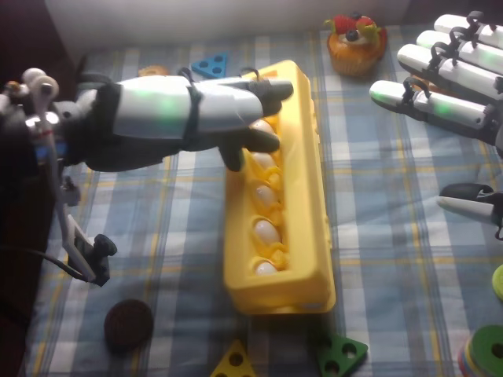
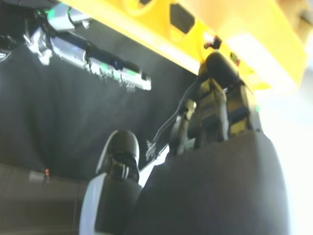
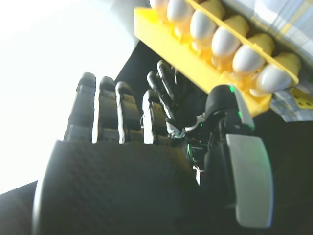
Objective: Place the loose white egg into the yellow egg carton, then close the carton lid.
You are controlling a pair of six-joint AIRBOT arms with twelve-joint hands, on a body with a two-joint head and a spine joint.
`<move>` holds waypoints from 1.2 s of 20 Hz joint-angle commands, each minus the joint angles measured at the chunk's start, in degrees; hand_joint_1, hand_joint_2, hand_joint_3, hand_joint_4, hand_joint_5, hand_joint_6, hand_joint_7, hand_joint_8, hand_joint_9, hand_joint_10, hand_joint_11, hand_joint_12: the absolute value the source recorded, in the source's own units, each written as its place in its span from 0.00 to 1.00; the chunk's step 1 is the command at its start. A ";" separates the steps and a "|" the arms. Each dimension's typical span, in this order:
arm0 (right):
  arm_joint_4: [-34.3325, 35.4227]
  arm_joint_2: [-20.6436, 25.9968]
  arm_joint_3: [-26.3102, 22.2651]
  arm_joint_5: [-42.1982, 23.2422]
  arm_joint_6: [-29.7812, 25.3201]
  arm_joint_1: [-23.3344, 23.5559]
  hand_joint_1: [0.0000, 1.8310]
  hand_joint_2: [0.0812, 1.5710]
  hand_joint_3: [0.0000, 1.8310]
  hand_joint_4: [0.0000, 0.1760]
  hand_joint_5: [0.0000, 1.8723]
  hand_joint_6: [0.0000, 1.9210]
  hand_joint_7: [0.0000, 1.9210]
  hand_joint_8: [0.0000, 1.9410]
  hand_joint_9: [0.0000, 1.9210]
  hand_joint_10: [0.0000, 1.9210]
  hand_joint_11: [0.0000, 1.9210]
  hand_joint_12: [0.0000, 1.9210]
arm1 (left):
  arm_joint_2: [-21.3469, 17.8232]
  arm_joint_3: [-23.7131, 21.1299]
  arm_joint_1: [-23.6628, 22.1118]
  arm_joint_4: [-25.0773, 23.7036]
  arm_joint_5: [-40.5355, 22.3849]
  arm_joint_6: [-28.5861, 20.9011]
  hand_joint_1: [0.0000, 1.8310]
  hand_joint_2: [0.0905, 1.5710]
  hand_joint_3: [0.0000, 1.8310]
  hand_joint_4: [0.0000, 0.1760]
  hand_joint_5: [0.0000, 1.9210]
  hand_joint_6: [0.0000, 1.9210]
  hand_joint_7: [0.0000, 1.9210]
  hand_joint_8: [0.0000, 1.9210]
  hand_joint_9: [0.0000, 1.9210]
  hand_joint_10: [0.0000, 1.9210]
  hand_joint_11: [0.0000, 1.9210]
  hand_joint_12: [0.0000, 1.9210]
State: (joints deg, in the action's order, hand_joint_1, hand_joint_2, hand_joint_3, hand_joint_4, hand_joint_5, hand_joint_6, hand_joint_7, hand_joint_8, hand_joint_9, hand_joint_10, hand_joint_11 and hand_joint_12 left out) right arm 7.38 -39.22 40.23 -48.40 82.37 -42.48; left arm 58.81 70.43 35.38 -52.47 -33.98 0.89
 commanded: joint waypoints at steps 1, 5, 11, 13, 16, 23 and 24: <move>-0.44 0.38 0.02 -7.36 -0.14 0.28 0.23 0.77 0.00 0.69 0.00 0.00 0.00 0.00 0.00 0.00 0.00 0.00 | 0.62 0.35 -1.02 1.21 -3.73 -1.59 0.01 0.88 0.01 0.00 0.00 0.00 0.00 0.00 0.17 0.01 0.04 0.86; -0.18 0.44 0.03 -7.37 -0.14 0.13 0.23 0.78 0.00 0.68 0.00 0.00 0.00 0.00 0.00 0.00 0.00 0.00 | 0.88 0.34 -2.42 -0.75 -3.51 -2.13 0.00 0.88 0.00 0.16 0.00 0.00 0.00 0.00 0.14 0.00 0.02 0.84; 0.21 2.13 -0.95 -10.28 -0.15 -1.44 0.24 0.79 0.00 0.54 0.00 0.00 0.00 0.00 0.00 0.00 0.00 0.00 | -3.19 -3.08 -5.48 1.43 -6.60 2.60 0.00 0.87 0.00 0.30 0.00 0.00 0.00 0.00 0.08 0.00 0.00 0.84; 0.46 2.95 -1.35 -11.52 -0.15 -2.15 0.24 0.78 0.00 0.40 0.00 0.00 0.00 0.00 0.00 0.00 0.00 0.00 | -5.19 -4.66 -6.17 2.85 -7.18 5.73 0.00 0.87 0.00 0.26 0.00 0.00 0.00 0.00 0.06 0.00 0.00 0.82; 1.11 4.41 -1.93 -13.61 -0.15 -3.16 0.28 0.78 0.00 0.31 0.00 0.00 0.00 0.00 0.00 0.00 0.00 0.00 | -10.88 -9.00 -6.49 10.70 -8.10 17.52 0.00 0.88 0.00 0.02 0.00 0.00 0.00 0.00 0.01 0.02 0.00 0.56; 2.91 6.94 -2.76 -19.40 -0.13 -5.03 0.27 0.77 0.00 0.59 0.00 0.00 0.00 0.00 0.00 0.00 0.00 0.00 | -18.81 -14.15 -4.43 29.76 -13.62 40.34 0.04 0.79 0.00 0.00 0.00 0.00 0.00 0.00 0.00 0.00 0.00 0.00; 3.35 7.14 -2.81 -20.45 -0.09 -5.23 0.27 0.77 0.00 0.59 0.00 0.00 0.00 0.00 0.00 0.00 0.00 0.00 | -19.49 -14.69 -3.16 33.03 -15.81 43.10 0.04 0.79 0.00 0.00 0.00 0.00 0.00 0.00 0.00 0.00 0.00 0.00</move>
State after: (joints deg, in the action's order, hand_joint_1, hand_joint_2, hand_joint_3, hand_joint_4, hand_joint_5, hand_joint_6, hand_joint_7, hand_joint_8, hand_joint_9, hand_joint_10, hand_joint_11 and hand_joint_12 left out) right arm 11.03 -32.47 37.50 -60.84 82.28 -48.16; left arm 39.18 55.53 33.69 -20.69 -42.72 45.32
